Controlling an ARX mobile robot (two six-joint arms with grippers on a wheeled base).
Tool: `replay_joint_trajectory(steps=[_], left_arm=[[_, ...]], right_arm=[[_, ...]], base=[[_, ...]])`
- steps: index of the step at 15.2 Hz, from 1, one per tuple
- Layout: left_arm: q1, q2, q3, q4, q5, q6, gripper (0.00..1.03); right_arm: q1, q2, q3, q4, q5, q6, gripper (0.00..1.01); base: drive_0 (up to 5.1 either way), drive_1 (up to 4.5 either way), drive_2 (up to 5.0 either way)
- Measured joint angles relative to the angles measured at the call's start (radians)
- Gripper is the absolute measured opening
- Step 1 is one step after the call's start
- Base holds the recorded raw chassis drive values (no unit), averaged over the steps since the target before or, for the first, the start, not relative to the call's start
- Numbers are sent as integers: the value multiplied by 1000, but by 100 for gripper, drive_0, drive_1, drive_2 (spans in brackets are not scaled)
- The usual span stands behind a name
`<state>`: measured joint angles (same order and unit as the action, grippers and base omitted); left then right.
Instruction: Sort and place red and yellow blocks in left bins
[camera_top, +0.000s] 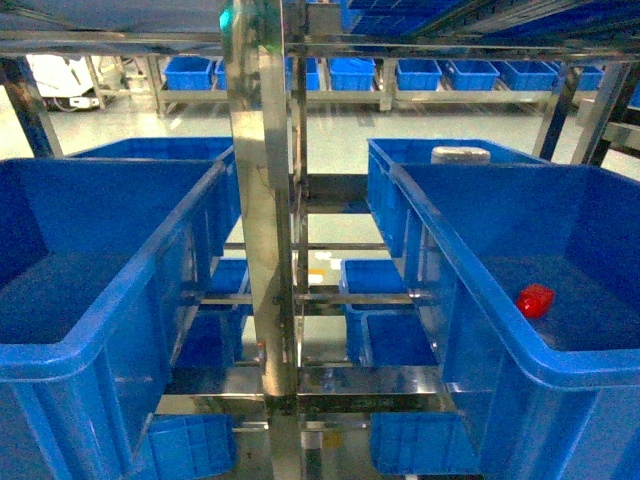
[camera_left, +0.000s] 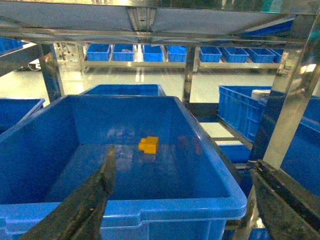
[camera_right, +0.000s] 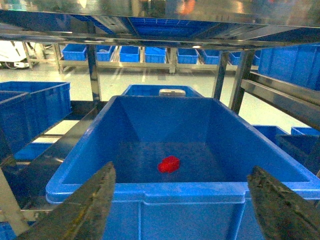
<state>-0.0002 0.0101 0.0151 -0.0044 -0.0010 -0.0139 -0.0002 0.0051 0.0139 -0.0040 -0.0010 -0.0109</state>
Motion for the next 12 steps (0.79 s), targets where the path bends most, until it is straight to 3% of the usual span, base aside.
replay_joint_trajectory(steps=[1, 2, 5, 12], left_arm=[[0, 0, 0, 0, 0, 0, 95], [0, 0, 0, 0, 0, 1, 99], [0, 0, 0, 0, 0, 1, 98], [0, 0, 0, 0, 0, 1, 98]], right_arm=[[0, 0, 0, 0, 0, 0, 89], [0, 0, 0, 0, 0, 0, 100], [0, 0, 0, 0, 0, 0, 98], [0, 0, 0, 1, 0, 0, 98]], base=[[0, 0, 0], [0, 0, 0], [-1, -36, 34], [1, -423, 425]])
